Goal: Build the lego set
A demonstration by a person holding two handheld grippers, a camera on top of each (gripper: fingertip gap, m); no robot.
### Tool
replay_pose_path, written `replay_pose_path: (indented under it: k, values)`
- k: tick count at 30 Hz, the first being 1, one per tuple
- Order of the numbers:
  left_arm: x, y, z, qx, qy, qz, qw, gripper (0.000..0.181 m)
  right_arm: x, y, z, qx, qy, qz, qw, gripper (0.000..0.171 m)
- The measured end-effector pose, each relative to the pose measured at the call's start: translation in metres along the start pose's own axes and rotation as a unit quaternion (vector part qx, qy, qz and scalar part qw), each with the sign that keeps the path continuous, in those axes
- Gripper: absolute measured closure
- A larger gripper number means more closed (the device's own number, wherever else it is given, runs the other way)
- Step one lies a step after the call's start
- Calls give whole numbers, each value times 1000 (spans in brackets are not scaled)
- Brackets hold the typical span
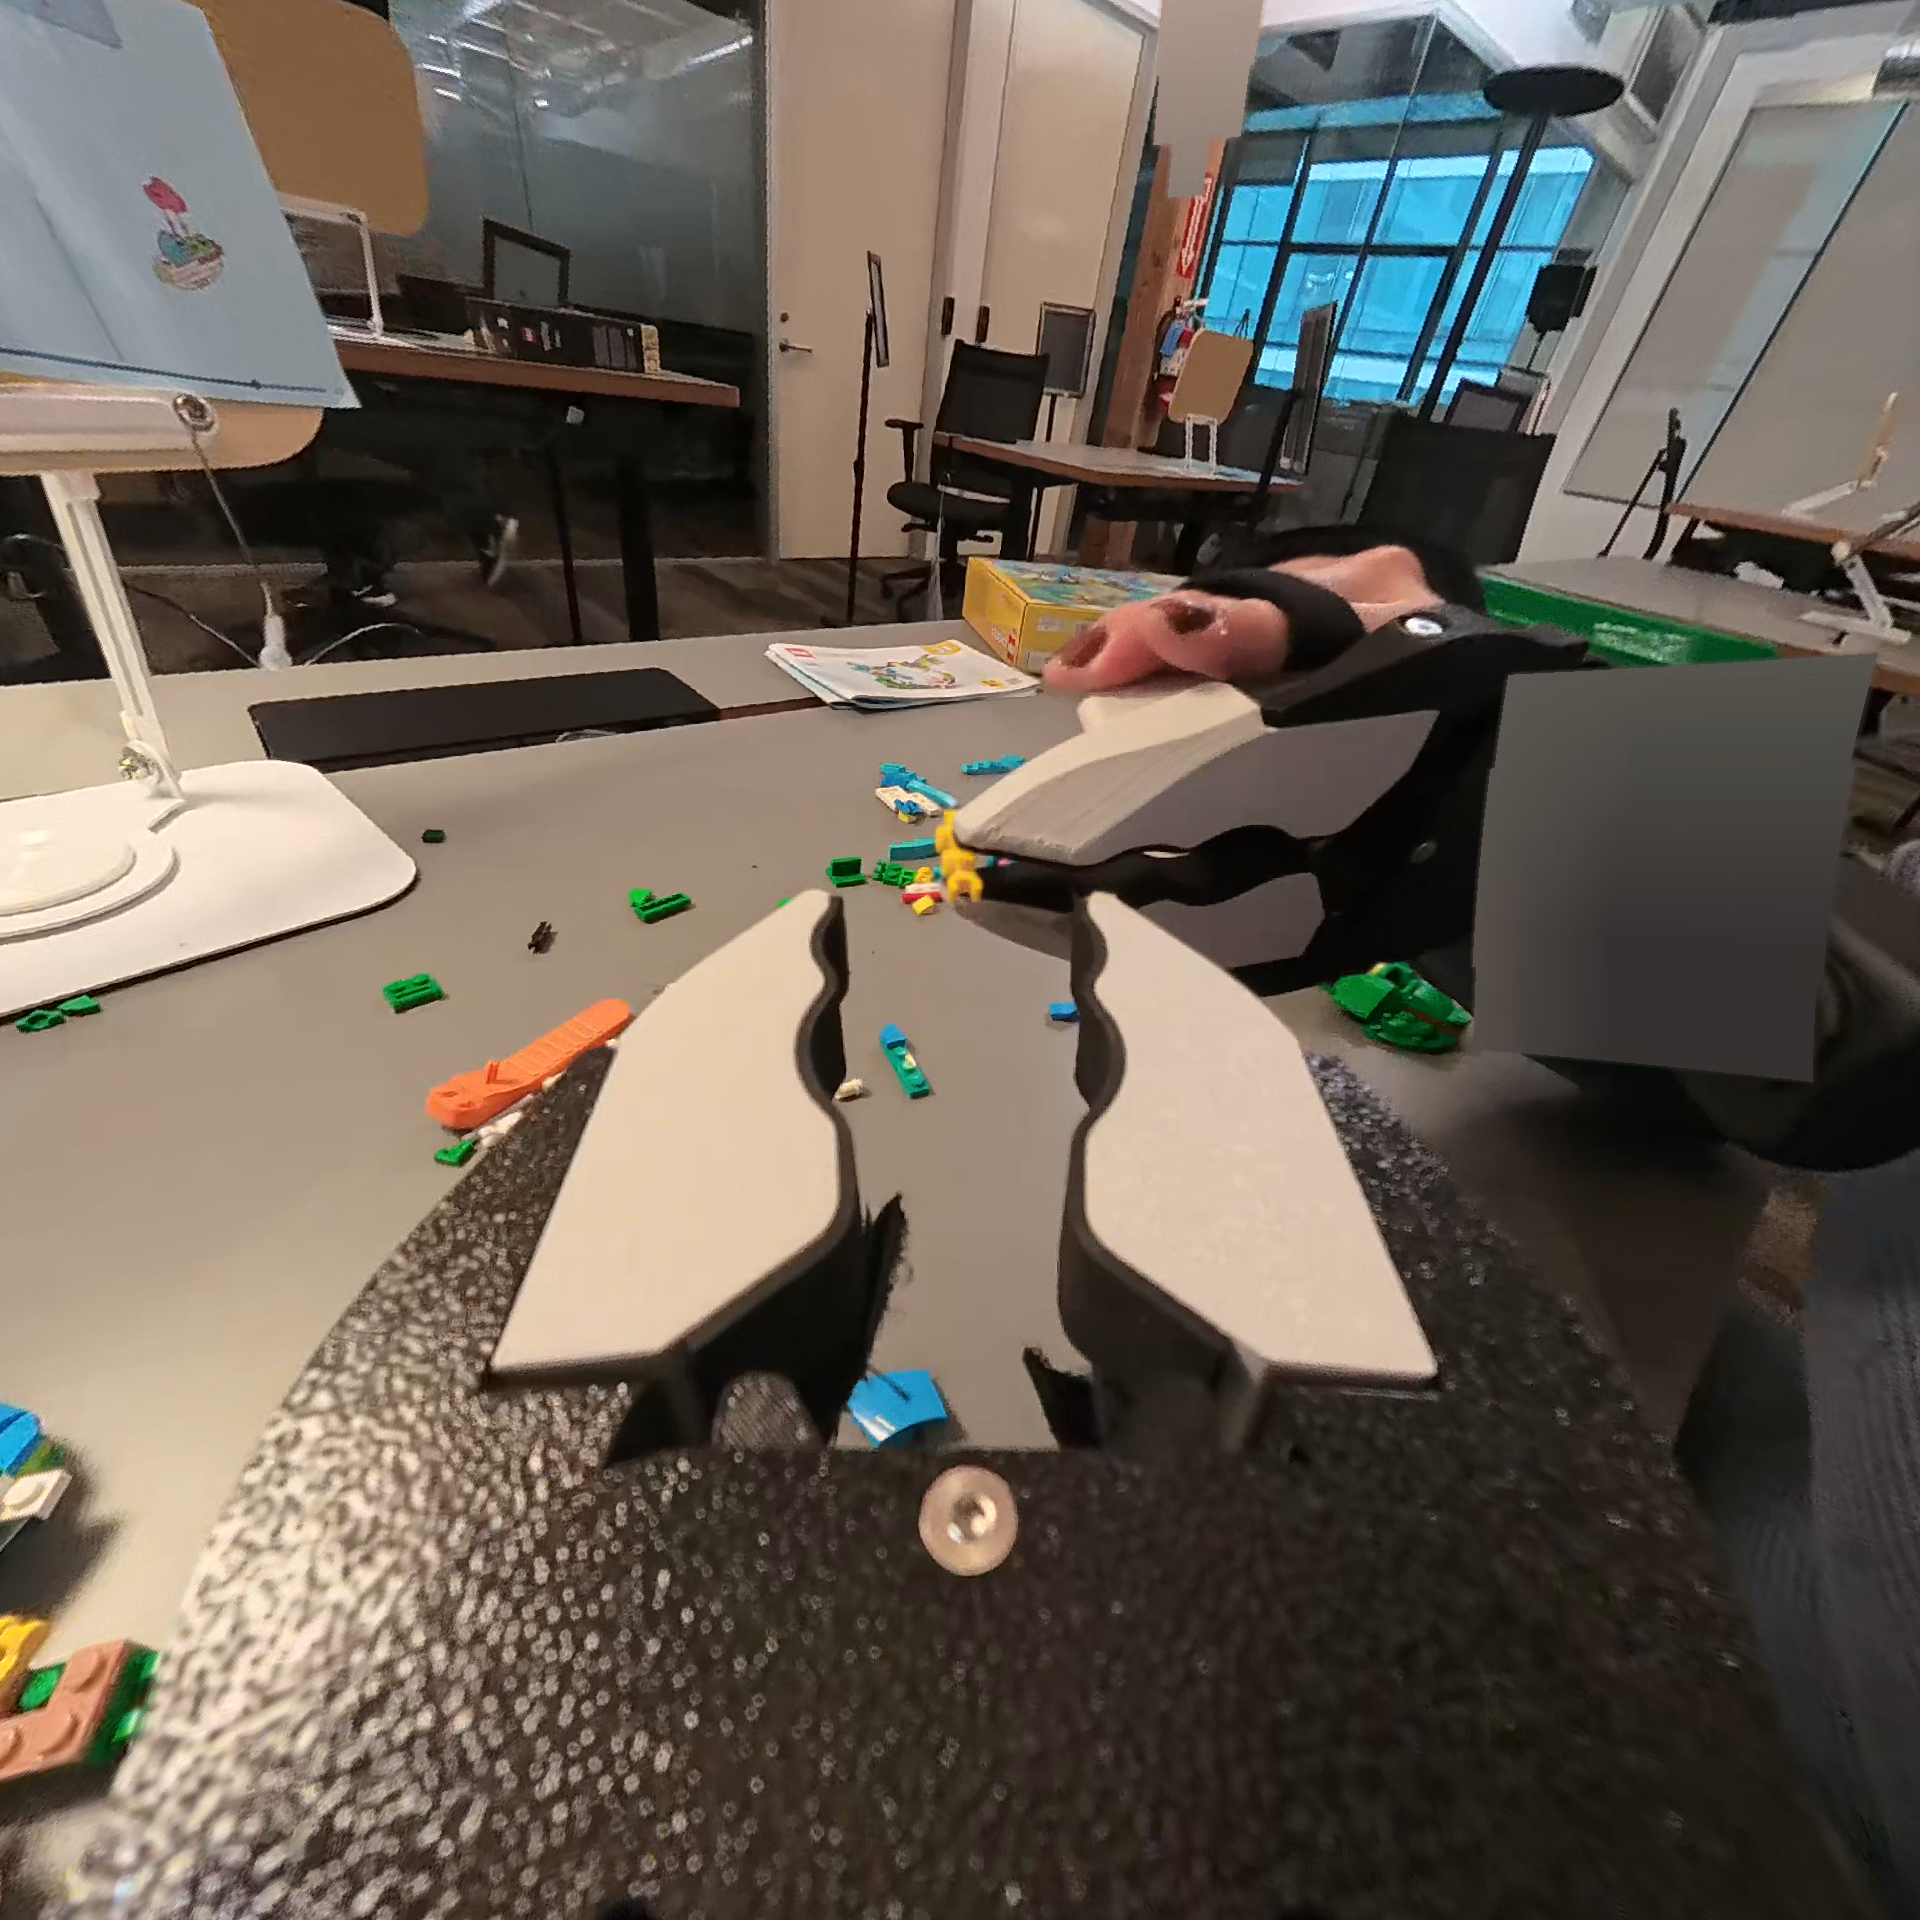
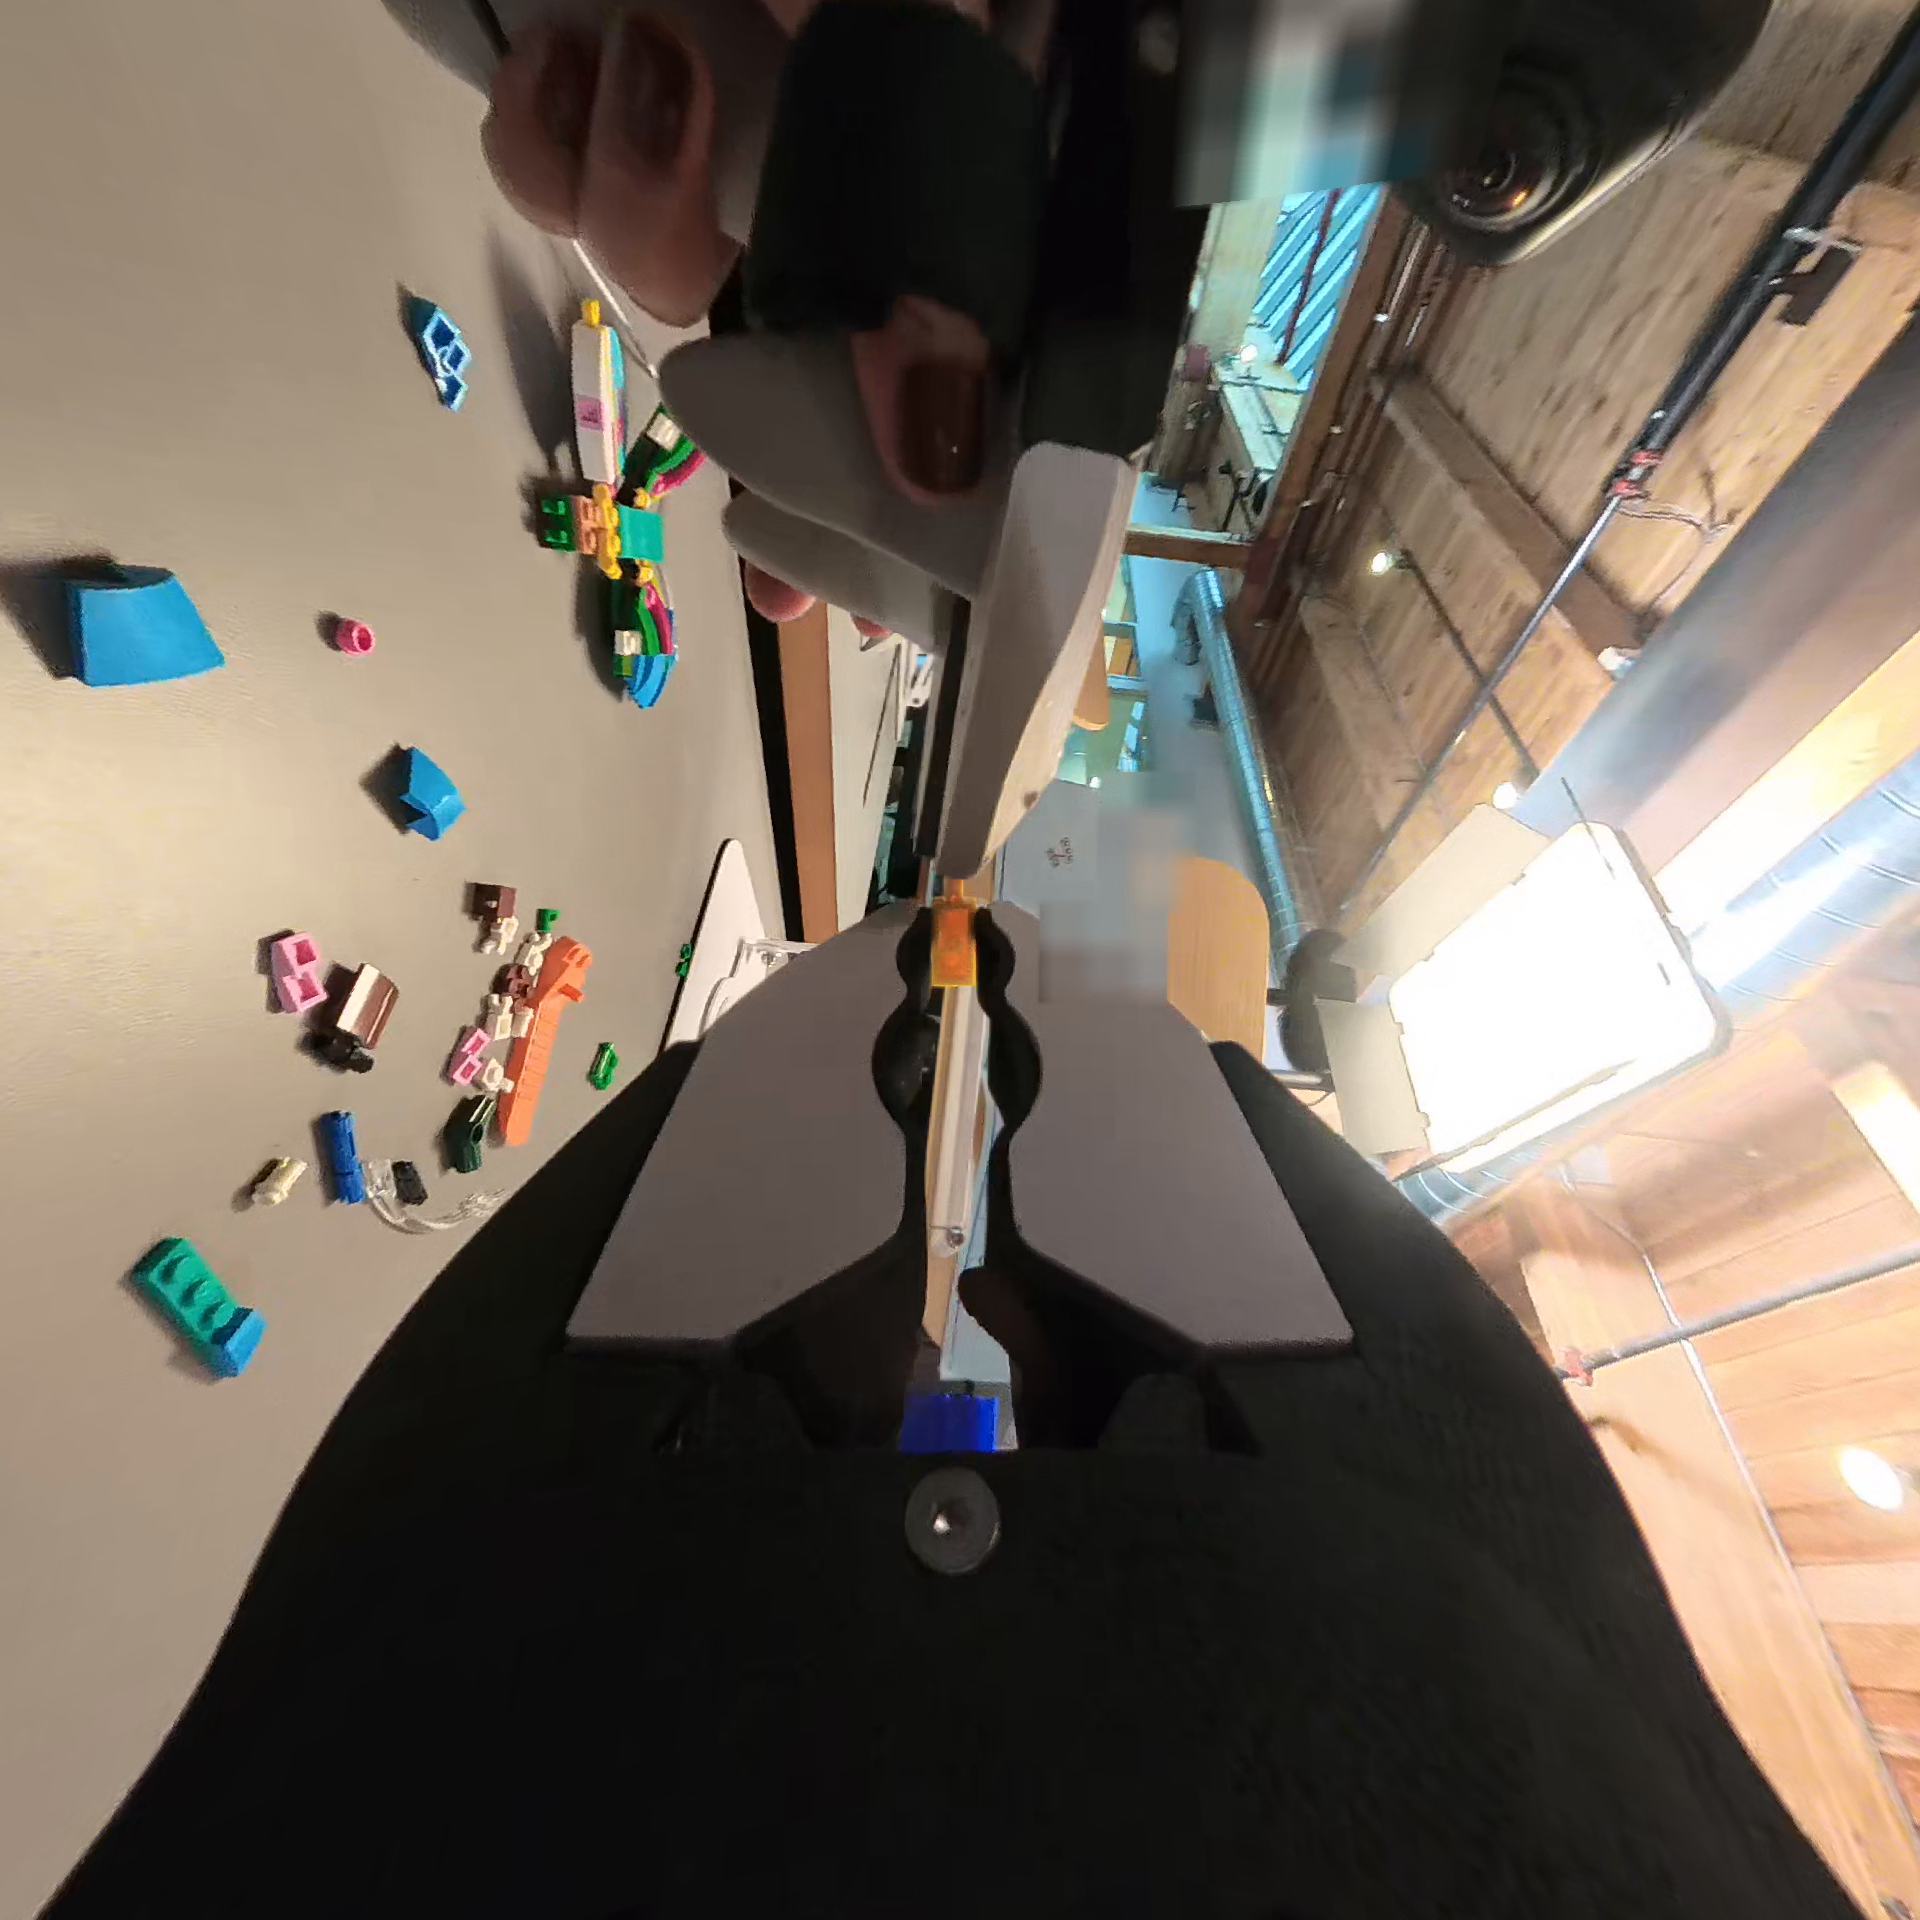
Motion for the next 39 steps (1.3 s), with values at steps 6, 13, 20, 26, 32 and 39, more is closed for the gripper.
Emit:
replay_pose_path:
  k: [6,13,20,26,32,39]
  values:
    - [-1,-9,7,0,-44,-27,999,161,-5,1,-7,4,4,2,1000,165]
    - [-1,-9,2,5,-36,-59,998,172,-4,1,-11,2,19,7,1000,165]
    - [-4,-9,7,21,-112,-79,990,180,-3,0,-14,88,-47,3,995,165]
    - [-5,-10,8,8,-100,-108,989,163,-1,1,-15,77,-26,12,997,165]
    - [-5,-9,5,2,-105,-130,986,177,1,0,-18,86,-25,19,996,165]
    - [-19,-11,2,-24,-136,-162,977,179,-8,5,-18,165,-107,0,981,150]
Point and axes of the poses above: each gripper's, where its closed fingertips meet, y back along the fingers, x out of its top, z = x × y across the jaws, the point moved 10 cm from there along y, back along the fingers, and after that the axes turned 5 degrees about -y, right-handed, at the moved point
